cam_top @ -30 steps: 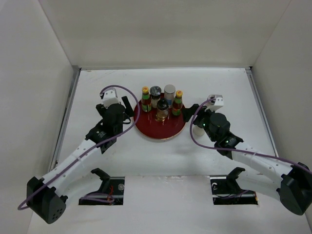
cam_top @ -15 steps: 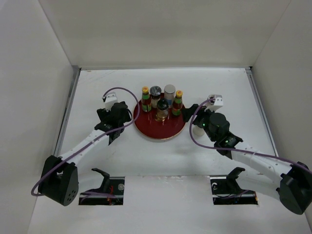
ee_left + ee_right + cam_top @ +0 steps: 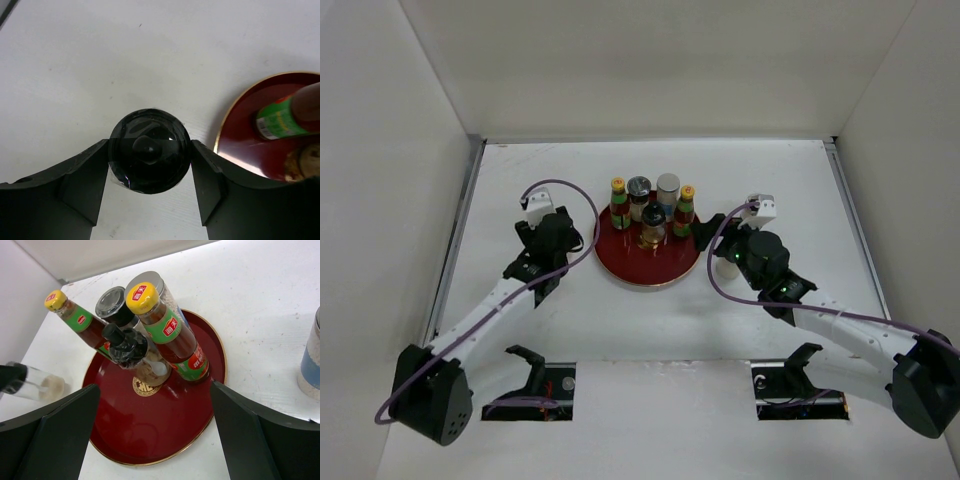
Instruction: Organize the condiment bottles
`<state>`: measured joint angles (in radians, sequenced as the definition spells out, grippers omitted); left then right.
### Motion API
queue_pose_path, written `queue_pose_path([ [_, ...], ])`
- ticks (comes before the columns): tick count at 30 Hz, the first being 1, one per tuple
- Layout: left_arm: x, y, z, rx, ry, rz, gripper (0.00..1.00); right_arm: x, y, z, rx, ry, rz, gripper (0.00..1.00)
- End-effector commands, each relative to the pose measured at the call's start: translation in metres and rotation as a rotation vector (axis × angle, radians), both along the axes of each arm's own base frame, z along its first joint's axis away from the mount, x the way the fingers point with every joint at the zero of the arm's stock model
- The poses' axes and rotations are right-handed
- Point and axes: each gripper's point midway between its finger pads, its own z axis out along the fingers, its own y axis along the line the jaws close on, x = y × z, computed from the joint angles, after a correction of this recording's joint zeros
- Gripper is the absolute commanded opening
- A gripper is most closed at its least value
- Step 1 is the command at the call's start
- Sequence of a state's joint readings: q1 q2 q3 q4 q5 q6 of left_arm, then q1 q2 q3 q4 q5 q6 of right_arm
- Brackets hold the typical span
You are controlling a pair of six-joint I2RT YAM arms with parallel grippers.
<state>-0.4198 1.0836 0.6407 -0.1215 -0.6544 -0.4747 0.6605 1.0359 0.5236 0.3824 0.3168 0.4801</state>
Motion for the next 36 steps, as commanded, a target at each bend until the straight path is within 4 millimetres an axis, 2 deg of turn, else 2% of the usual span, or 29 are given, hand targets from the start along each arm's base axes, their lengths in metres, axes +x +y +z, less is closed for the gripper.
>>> queue_pose_path([
  [1, 0.003, -0.012, 0.078, -0.067, -0.206, -0.027, 0.35, 0.002, 0.004, 0.017, 0.049, -0.040, 0.007, 0.98],
  [3, 0.000, -0.030, 0.094, -0.092, -0.222, -0.083, 0.34, 0.002, 0.004, 0.017, 0.048, -0.039, 0.007, 0.98],
  [5, -0.002, -0.059, 0.099, -0.113, -0.215, -0.164, 0.34, 0.003, 0.004, 0.017, 0.048, -0.039, 0.005, 0.98],
  [9, -0.003, -0.115, 0.090, -0.142, -0.186, -0.284, 0.34, 0.002, 0.002, 0.018, 0.052, -0.044, 0.001, 0.98],
  [14, 0.011, -0.155, 0.074, -0.149, -0.163, -0.372, 0.34, 0.001, 0.002, 0.019, 0.051, -0.046, 0.003, 0.98],
  [20, 0.025, -0.164, 0.041, -0.102, -0.110, -0.382, 0.36, 0.001, 0.000, 0.020, 0.056, -0.051, -0.001, 0.98],
  [24, 0.023, -0.164, 0.027, -0.101, -0.091, -0.383, 0.52, 0.001, 0.001, 0.020, 0.045, -0.051, -0.003, 0.97],
  [29, 0.018, -0.152, 0.019, -0.099, -0.094, -0.363, 0.72, 0.000, -0.003, 0.025, 0.046, -0.064, -0.013, 0.96],
  [36, 0.011, -0.146, 0.031, -0.133, -0.153, -0.374, 0.80, 0.002, -0.014, 0.039, 0.027, -0.094, -0.061, 0.96],
])
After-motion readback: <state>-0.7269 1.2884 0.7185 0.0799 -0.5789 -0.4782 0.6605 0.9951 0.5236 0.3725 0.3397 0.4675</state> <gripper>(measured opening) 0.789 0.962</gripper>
